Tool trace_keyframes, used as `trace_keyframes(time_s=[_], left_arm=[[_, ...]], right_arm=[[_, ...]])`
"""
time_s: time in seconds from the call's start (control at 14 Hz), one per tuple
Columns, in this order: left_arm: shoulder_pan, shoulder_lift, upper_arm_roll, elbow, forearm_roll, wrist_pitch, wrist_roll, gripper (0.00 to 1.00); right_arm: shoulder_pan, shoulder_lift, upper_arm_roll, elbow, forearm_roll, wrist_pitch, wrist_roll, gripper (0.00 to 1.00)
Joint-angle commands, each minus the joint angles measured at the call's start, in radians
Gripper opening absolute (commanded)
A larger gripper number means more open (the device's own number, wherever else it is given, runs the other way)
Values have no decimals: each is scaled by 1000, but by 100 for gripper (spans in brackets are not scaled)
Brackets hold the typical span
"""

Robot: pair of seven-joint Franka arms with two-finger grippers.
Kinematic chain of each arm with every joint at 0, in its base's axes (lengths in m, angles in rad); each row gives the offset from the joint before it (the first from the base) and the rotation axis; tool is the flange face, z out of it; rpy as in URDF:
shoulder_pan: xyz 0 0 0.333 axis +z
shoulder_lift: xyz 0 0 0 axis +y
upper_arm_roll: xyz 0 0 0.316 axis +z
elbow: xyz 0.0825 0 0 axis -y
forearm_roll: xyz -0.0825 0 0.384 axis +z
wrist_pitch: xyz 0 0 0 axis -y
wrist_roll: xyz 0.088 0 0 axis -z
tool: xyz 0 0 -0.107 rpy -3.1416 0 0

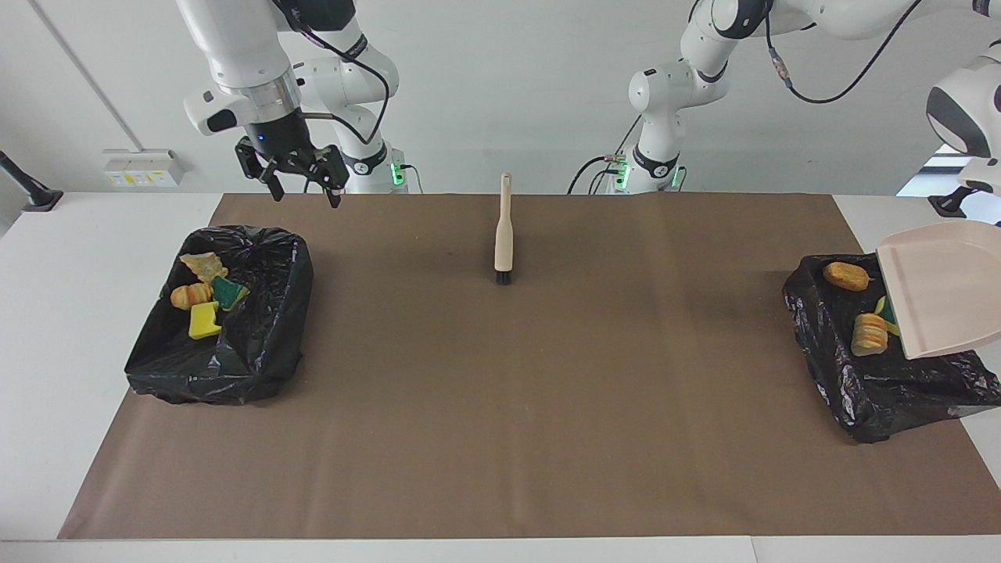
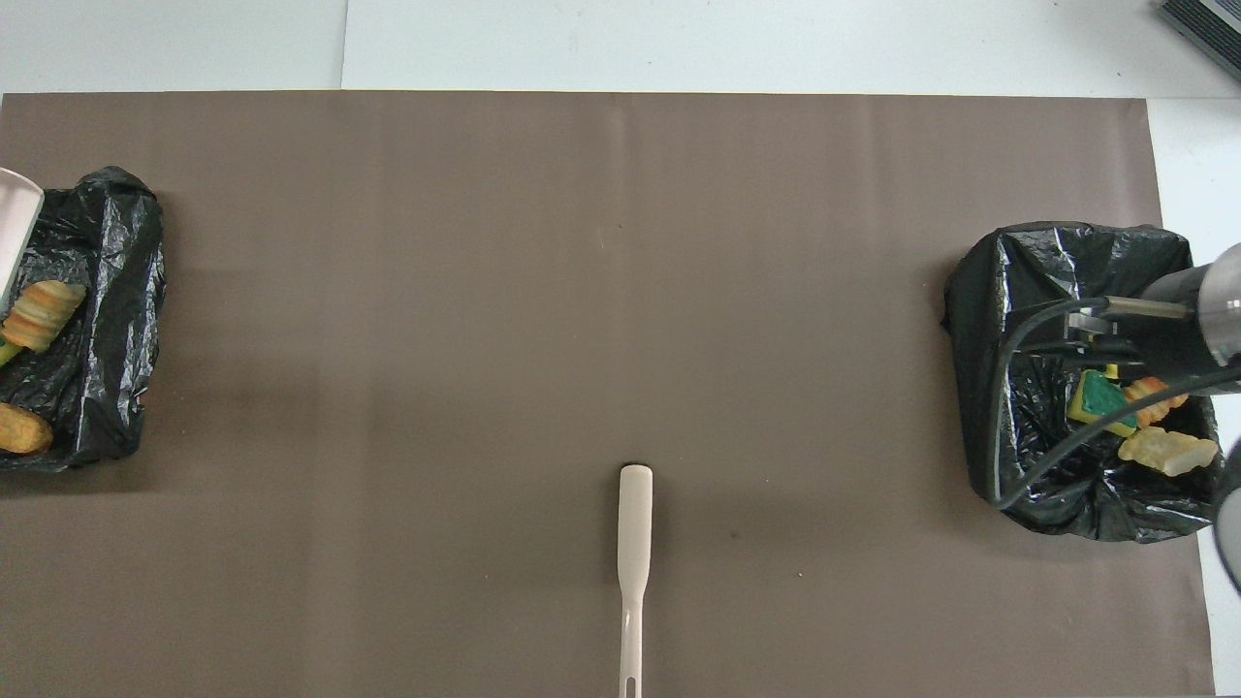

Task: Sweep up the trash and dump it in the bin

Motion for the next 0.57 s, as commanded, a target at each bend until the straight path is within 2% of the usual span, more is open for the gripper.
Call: trace_keyframes(time_s=[0.0,0.36,0.5], left_arm=[[-87,-37,12,-44,-82,-74,-72,0],[-271,-36,12,-67,-250,-212,-455,0],[-342,-26,12,-72,-315,-233,-633,0]], right_arm=[[-9,7,-60,78,-19,-85,-102,100],[-6,-33,-101,53,-18,-120,-122,100],[-4,-24,-100,56,-45,-102,-240,100]])
